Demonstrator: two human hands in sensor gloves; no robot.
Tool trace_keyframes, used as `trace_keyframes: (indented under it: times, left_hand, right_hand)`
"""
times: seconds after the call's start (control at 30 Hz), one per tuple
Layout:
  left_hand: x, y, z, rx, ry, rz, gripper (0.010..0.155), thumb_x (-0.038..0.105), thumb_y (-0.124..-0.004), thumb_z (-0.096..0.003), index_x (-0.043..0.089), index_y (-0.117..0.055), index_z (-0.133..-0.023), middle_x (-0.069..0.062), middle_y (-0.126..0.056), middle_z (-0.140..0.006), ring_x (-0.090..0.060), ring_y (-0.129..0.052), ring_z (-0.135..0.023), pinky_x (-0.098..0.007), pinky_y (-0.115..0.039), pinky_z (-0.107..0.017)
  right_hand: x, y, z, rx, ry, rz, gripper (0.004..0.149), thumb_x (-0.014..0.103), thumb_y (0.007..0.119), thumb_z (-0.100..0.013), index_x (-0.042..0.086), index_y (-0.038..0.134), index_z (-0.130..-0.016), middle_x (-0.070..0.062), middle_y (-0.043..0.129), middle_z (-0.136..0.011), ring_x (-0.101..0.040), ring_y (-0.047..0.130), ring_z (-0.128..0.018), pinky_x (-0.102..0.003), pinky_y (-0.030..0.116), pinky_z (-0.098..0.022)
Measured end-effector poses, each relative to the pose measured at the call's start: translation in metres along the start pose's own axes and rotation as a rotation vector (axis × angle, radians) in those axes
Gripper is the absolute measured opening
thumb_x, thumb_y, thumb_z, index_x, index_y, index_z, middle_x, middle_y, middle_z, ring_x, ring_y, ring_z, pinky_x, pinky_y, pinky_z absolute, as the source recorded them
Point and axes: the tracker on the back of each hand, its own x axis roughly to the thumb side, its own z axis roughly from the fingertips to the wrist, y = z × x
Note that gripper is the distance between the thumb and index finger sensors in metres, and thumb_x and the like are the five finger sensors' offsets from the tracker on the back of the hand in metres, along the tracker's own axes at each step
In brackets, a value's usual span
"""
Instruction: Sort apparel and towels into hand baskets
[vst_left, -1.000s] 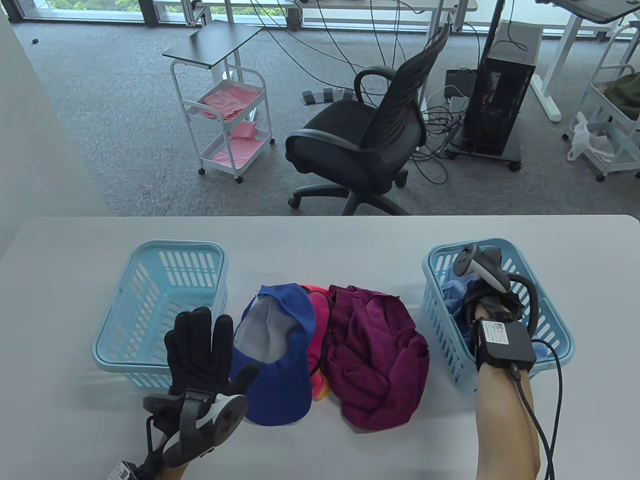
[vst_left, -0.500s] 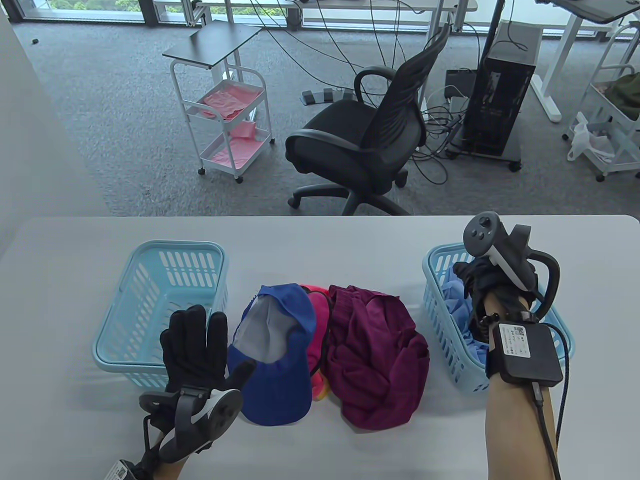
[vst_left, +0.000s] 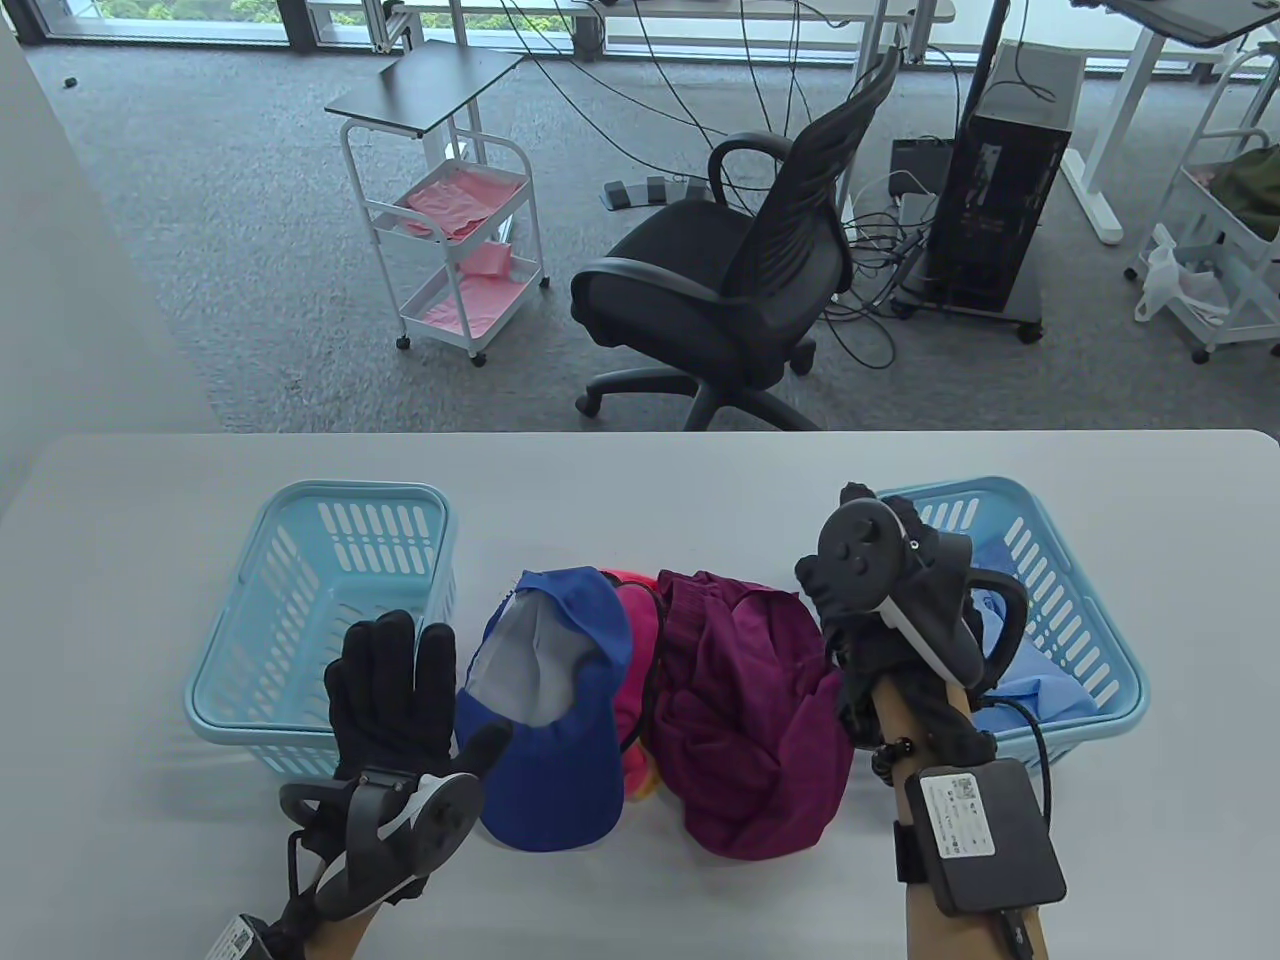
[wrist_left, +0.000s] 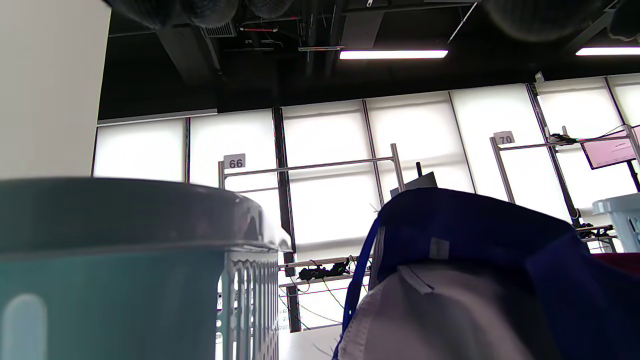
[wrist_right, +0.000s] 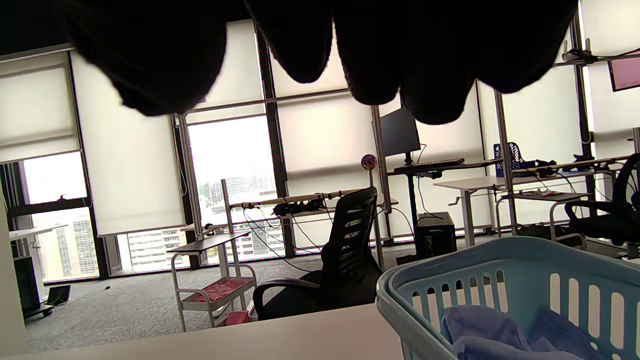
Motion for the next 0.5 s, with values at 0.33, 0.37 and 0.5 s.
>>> trace_keyframes:
  times: [0.33, 0.37, 0.5]
  left_hand:
    - [0.001, 0.0, 0.001, 0.003, -0.007, 0.019, 0.097, 0.067, -0.061, -0.0451, 0.012, -0.017, -0.112, -0.032, -0.026, -0.116, -0.061, -0.043, -0.106, -0.07, -0.05, -0.075]
    - [0.001, 0.0, 0.001, 0.003, -0.007, 0.019, 0.097, 0.067, -0.061, -0.0452, 0.012, -0.017, -0.112, -0.032, -0.026, -0.116, -0.061, -0.043, -0.106, -0.07, -0.05, -0.075]
    - [0.001, 0.0, 0.001, 0.005, -0.005, 0.019, 0.097, 0.067, -0.061, -0.0452, 0.012, -0.017, -0.112, -0.032, -0.026, -0.116, -0.062, -0.043, -0.106, -0.07, -0.05, -0.074]
  right_hand:
    - [0.012, 0.081, 0.013, 0.253, 0.038, -0.086, 0.094, 0.053, 0.084, -0.034, 0.014, 0.038, -0.107, -0.034, 0.044, -0.105, -0.061, 0.062, -0.09, -0.072, 0.062, -0.063]
    - [0.013, 0.096, 0.013, 0.315, 0.041, -0.088, 0.098, 0.054, 0.084, -0.033, 0.015, 0.034, -0.107, -0.034, 0.039, -0.106, -0.063, 0.057, -0.092, -0.073, 0.06, -0.064]
    - [0.012, 0.15, 0.012, 0.533, 0.048, -0.051, 0.112, 0.059, 0.084, -0.027, 0.017, 0.016, -0.106, -0.035, 0.017, -0.107, -0.068, 0.036, -0.094, -0.08, 0.047, -0.065]
